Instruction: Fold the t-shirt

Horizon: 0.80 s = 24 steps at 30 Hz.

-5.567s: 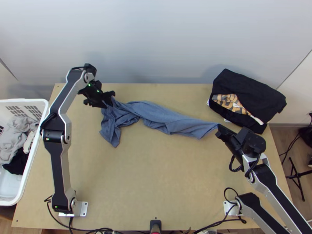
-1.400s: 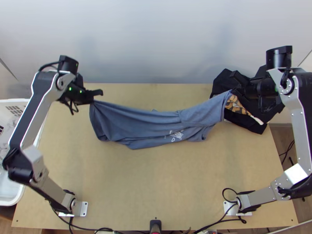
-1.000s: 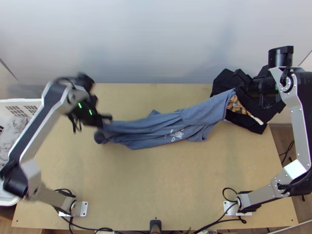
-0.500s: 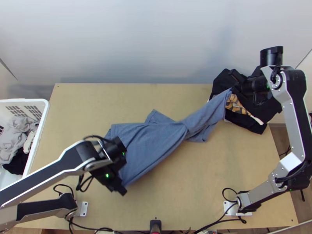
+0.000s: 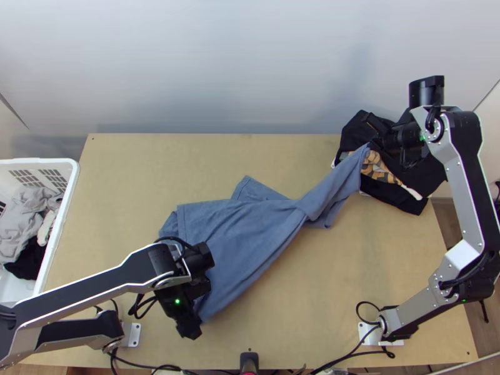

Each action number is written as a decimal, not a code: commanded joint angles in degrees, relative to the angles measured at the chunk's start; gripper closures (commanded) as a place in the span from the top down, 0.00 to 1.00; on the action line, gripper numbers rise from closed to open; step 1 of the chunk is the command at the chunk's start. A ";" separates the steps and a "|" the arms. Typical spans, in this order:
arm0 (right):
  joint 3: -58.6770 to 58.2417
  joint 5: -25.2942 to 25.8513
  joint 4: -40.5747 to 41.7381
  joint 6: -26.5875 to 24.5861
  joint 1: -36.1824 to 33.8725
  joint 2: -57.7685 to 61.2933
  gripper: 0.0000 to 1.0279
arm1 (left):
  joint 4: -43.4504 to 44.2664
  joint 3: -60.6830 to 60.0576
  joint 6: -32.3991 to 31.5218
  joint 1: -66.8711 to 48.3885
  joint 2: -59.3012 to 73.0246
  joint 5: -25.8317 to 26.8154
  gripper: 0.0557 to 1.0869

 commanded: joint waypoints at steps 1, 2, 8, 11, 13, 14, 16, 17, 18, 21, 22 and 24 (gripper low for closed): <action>-1.02 0.73 0.53 -0.06 0.21 0.07 0.03 | 5.20 2.25 1.38 5.86 0.76 0.85 0.94; -1.29 0.73 0.62 0.03 0.21 0.07 0.03 | 6.79 2.60 1.29 7.27 0.76 1.12 0.94; -1.81 1.70 1.50 0.03 1.09 0.07 0.03 | 7.23 11.30 -1.26 20.98 5.33 2.26 0.95; -1.81 1.87 1.76 0.03 1.35 0.07 0.03 | 4.85 13.50 -0.91 25.90 5.42 4.90 0.95; -1.81 1.87 1.94 0.03 1.35 0.33 0.03 | 2.66 13.14 0.23 26.43 4.54 5.95 0.95; -1.81 1.87 2.02 0.11 1.35 0.42 0.03 | 0.99 12.88 0.85 26.34 4.19 6.65 0.95; -1.81 1.87 2.37 0.11 1.53 0.59 0.03 | -2.27 12.09 2.96 25.81 3.22 8.94 0.95; -1.81 1.87 2.64 0.11 1.62 0.59 0.03 | -3.06 11.56 3.57 25.20 2.61 9.38 0.95; -1.81 1.87 2.81 0.11 1.62 0.59 0.03 | -3.06 11.30 3.48 24.84 2.08 9.47 0.95; -1.46 1.87 3.25 0.38 1.62 0.59 0.03 | -5.78 11.21 2.96 22.56 1.64 10.78 0.95; -1.29 1.96 3.25 0.38 1.62 0.59 0.03 | -5.87 11.12 2.17 22.21 1.55 10.78 0.95; -1.02 2.05 3.25 0.38 1.62 0.50 0.03 | -5.34 11.03 0.32 21.42 1.90 10.34 0.95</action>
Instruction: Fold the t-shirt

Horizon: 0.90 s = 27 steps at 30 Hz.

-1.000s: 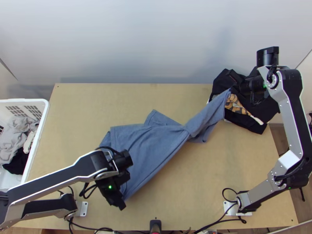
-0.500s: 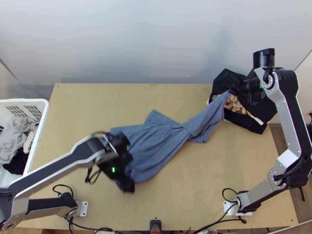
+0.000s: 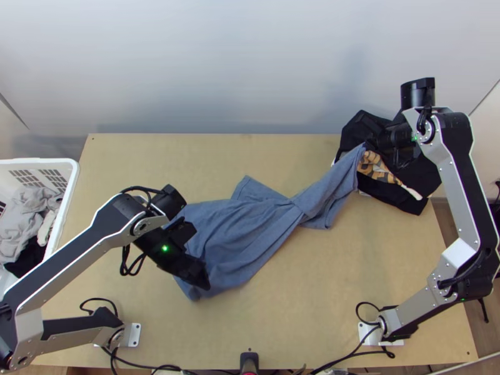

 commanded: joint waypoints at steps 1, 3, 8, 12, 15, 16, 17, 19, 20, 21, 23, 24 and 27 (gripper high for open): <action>0.62 0.39 0.52 0.16 0.02 -0.04 0.03 | -1.62 0.17 -2.19 -1.42 -0.37 -0.88 0.95; 0.62 0.39 0.52 0.07 -0.24 -0.31 0.03 | 2.16 -0.09 -3.60 -4.94 -1.86 -9.67 0.95; -0.61 0.39 0.52 -0.10 -1.04 -1.54 0.03 | 7.17 1.84 -8.08 -1.95 -0.90 -14.15 0.95; -2.28 0.56 0.52 -0.10 -1.04 -2.77 0.03 | 12.97 4.48 -17.05 9.47 2.79 -12.57 0.95; -2.99 1.00 0.52 -0.02 -1.04 -3.38 0.03 | 16.75 4.83 -22.15 16.95 6.05 -13.54 0.95; -3.16 1.09 0.52 0.07 -0.95 -3.47 0.03 | 18.06 4.48 -23.02 18.70 6.57 -15.73 0.95; -3.34 1.18 0.52 0.07 -0.95 -3.65 0.03 | 18.94 3.86 -23.38 19.41 6.84 -18.55 0.95; -3.60 1.35 0.52 0.16 -0.95 -3.91 0.03 | 19.21 2.55 -23.20 19.58 7.98 -22.59 0.95; -3.69 1.44 0.52 0.16 -0.86 -3.91 0.03 | 19.21 1.75 -23.20 19.49 8.42 -24.08 0.95; -3.78 1.44 0.52 0.16 -0.86 -4.00 0.03 | 19.12 0.61 -22.94 19.23 9.03 -24.17 0.95; -3.78 1.53 0.52 0.16 -0.77 -4.00 0.03 | 19.12 -1.15 -22.94 18.70 10.00 -25.31 0.95; -3.78 1.53 0.61 0.16 -0.77 -4.09 0.03 | 19.12 -1.94 -22.94 18.09 10.44 -25.31 0.95; -3.78 1.62 0.87 0.16 -0.77 -4.17 0.03 | 20.53 -3.96 -22.85 16.51 11.41 -25.31 0.94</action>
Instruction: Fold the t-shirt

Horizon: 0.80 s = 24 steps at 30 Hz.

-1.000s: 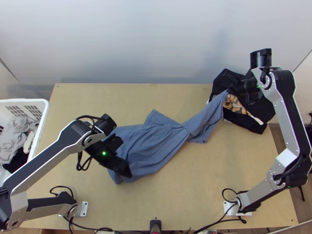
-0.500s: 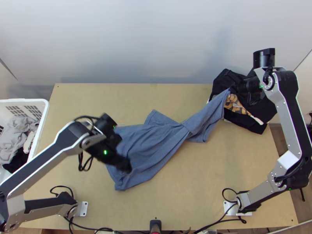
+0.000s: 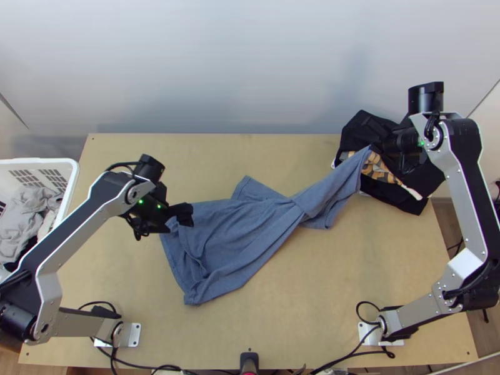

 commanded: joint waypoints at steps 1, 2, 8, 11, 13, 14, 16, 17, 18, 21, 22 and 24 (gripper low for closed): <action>-0.37 0.26 0.44 0.14 0.01 -0.57 0.03 | 2.98 -4.40 -1.06 -0.41 3.48 -2.76 0.92; -0.37 0.26 0.52 0.14 0.01 -0.65 0.03 | 3.59 -4.75 -1.06 -0.50 4.00 -2.84 0.89; -0.37 0.61 0.79 0.14 -0.16 -1.01 0.03 | 5.53 -6.42 -0.97 -2.00 7.34 -4.25 0.89; -0.37 0.61 1.14 0.14 -0.25 -1.09 0.03 | 6.67 -6.68 -1.15 -2.61 8.31 -4.25 0.89; -0.37 0.61 1.40 0.14 -0.25 -1.09 0.03 | 8.08 -7.12 -1.32 -3.05 8.40 -4.16 0.89; -0.37 0.61 1.58 0.14 -0.25 -1.09 0.03 | 8.78 -7.39 -1.23 -3.23 8.66 -4.25 0.89; -0.37 0.61 1.75 0.14 -0.25 -1.09 0.03 | 10.71 -8.35 -1.23 -3.93 9.01 -4.25 0.74; -0.37 0.61 1.93 0.14 -0.16 -1.09 0.03 | 11.85 -8.70 -1.32 -4.02 9.28 -4.25 0.61; -0.37 0.53 1.93 0.14 -0.16 -1.18 0.03 | 13.17 -9.06 -1.50 -4.10 9.45 -4.25 0.48; -0.37 0.53 2.02 0.14 -0.16 -1.45 0.03 | 15.63 -9.14 -1.94 -4.37 10.16 -4.16 0.26; -0.46 0.53 2.02 0.14 -0.16 -1.62 0.03 | 16.34 -9.14 -1.94 -4.46 10.42 -4.16 0.21; -0.72 0.61 2.02 0.14 -0.25 -2.06 0.03 | 18.53 -9.23 -2.38 -4.37 10.68 -4.25 0.03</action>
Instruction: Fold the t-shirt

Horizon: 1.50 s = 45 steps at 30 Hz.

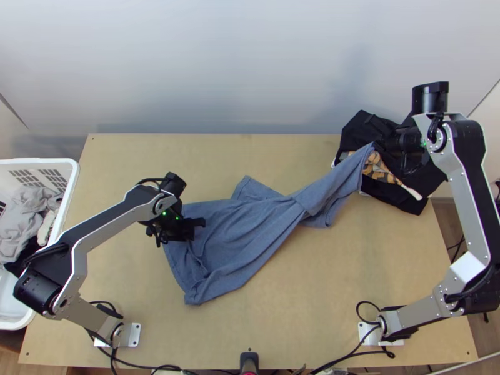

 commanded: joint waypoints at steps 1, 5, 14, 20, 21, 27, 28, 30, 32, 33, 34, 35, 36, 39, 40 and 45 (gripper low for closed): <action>-0.57 -0.04 0.16 -0.02 -0.07 -0.93 0.03 | 6.06 -0.93 -0.65 -0.57 1.48 -0.16 0.04; -0.83 -0.04 0.16 -0.10 -0.07 -1.45 0.03 | 7.90 0.22 -0.21 1.10 1.66 -0.16 0.04; -0.83 -0.13 4.91 0.07 0.45 -4.18 0.03 | 1.05 24.47 -0.65 15.34 1.04 -0.08 0.04; -0.83 -0.13 13.61 0.25 0.72 -5.85 0.03 | -4.40 46.45 -0.30 21.14 6.93 -0.08 0.04; -0.83 -0.13 15.89 0.60 0.81 -6.20 0.03 | -4.93 50.05 -0.30 21.93 7.99 -0.08 0.04; -3.03 -0.13 32.42 3.06 0.01 -11.21 0.03 | -5.46 63.50 -1.26 25.98 9.48 0.10 0.04; -4.08 -0.13 36.20 4.55 -0.69 -12.62 0.03 | -4.23 63.59 -2.05 26.68 8.60 0.19 0.04; -5.14 -0.13 41.03 6.31 -1.22 -14.81 0.03 | -2.29 63.94 -3.20 28.00 6.84 0.89 0.04; -4.52 -0.30 40.85 6.93 -1.04 -16.04 0.03 | -1.33 63.94 -4.16 29.23 5.09 1.24 0.04; -4.35 -0.48 39.10 6.93 -0.43 -16.48 0.03 | -1.33 63.76 -4.69 29.41 4.21 1.51 0.04; -4.08 -0.57 35.58 6.93 0.19 -16.75 0.03 | -1.94 63.23 -4.87 29.58 3.33 2.74 0.04; -4.17 -0.74 31.98 6.84 0.98 -16.83 0.03 | -3.17 62.35 -4.87 29.67 2.71 3.97 0.04; -5.23 -1.10 29.08 6.40 2.12 -17.27 0.03 | -5.02 60.95 -4.87 29.49 1.83 5.37 0.04; -11.82 -2.15 24.33 5.35 3.27 -20.17 0.03 | -10.11 52.60 -1.79 27.56 -1.42 9.07 0.04; -13.58 -2.85 23.01 5.26 3.27 -20.96 0.03 | -12.05 48.56 0.41 26.42 -2.56 9.42 0.04; -18.50 -5.05 16.60 3.59 3.27 -22.46 0.03 | -22.68 26.14 12.36 17.19 -10.12 12.49 0.04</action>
